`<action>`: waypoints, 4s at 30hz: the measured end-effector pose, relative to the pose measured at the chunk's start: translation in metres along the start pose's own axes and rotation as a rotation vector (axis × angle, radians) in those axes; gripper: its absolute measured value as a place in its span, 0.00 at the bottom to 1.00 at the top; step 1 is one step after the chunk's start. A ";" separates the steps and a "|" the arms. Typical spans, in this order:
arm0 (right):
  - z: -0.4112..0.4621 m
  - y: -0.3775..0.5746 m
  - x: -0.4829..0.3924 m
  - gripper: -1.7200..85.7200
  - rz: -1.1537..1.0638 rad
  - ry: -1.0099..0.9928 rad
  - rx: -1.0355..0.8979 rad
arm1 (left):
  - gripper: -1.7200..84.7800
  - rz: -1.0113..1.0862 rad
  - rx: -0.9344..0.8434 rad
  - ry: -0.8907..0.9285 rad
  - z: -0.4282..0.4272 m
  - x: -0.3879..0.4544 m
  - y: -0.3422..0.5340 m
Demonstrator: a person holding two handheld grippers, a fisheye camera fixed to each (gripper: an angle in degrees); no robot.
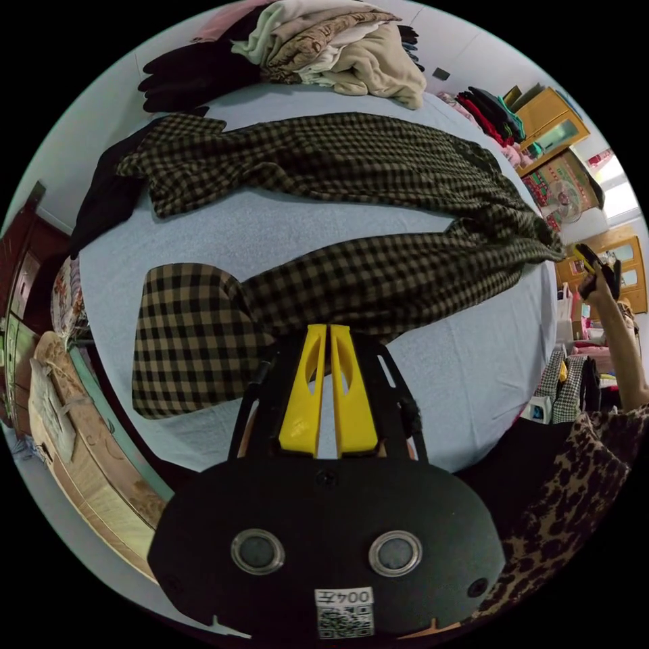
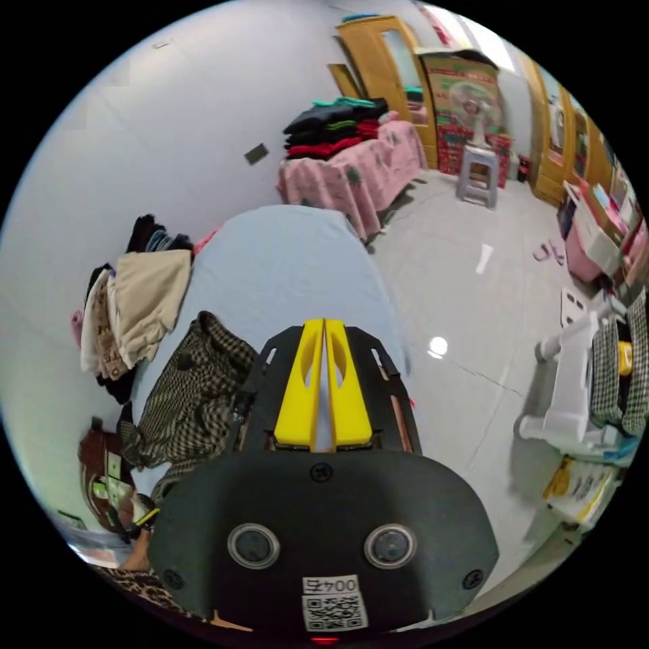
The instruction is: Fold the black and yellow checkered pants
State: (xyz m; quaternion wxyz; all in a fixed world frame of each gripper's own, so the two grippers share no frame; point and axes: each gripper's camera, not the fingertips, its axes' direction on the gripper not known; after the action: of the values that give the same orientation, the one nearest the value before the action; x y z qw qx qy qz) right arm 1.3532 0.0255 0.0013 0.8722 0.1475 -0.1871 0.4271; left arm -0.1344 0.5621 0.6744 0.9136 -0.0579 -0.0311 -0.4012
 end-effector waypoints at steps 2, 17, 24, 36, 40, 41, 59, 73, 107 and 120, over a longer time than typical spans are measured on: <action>-0.017 0.010 0.022 0.05 -0.003 -0.114 0.025 | 0.03 0.027 0.017 -0.019 0.001 0.002 0.008; 0.015 0.177 -0.031 0.11 -0.136 -0.249 -0.282 | 0.07 -0.005 0.127 0.025 -0.019 -0.022 0.057; 0.034 0.185 -0.053 0.12 -0.233 -0.134 -0.363 | 0.14 -0.304 0.331 -0.065 -0.070 -0.084 0.120; 0.040 0.170 -0.070 0.08 -0.349 0.085 -0.296 | 0.07 -0.342 0.198 -0.024 -0.037 -0.113 0.104; 0.034 0.148 -0.054 0.07 -0.305 0.036 -0.309 | 0.05 -0.249 0.395 0.018 -0.097 -0.092 0.093; 0.032 0.139 -0.049 0.07 -0.292 0.021 -0.318 | 0.05 -0.194 0.460 0.011 -0.121 -0.085 0.099; -0.011 -0.085 0.075 0.16 0.134 -0.422 -0.146 | 0.16 0.116 0.201 -0.005 -0.021 0.038 0.079; -0.010 -0.194 0.046 0.07 0.095 -0.419 -0.193 | 0.08 0.216 0.006 -0.050 0.075 0.108 -0.013; -0.033 -0.051 0.010 0.10 -0.288 -0.302 -0.257 | 0.11 0.199 0.172 0.133 0.038 0.198 -0.124; -0.008 0.017 0.004 0.06 -0.298 -0.196 -0.235 | 0.16 0.533 0.290 0.243 0.065 0.348 -0.437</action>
State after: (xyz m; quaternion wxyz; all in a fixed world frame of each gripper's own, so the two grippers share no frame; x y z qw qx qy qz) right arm 1.3438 0.0418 -0.0025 0.9145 0.1118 -0.2958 0.2523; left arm -0.2222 0.0236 0.8101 0.9823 0.1150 0.0374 -0.1431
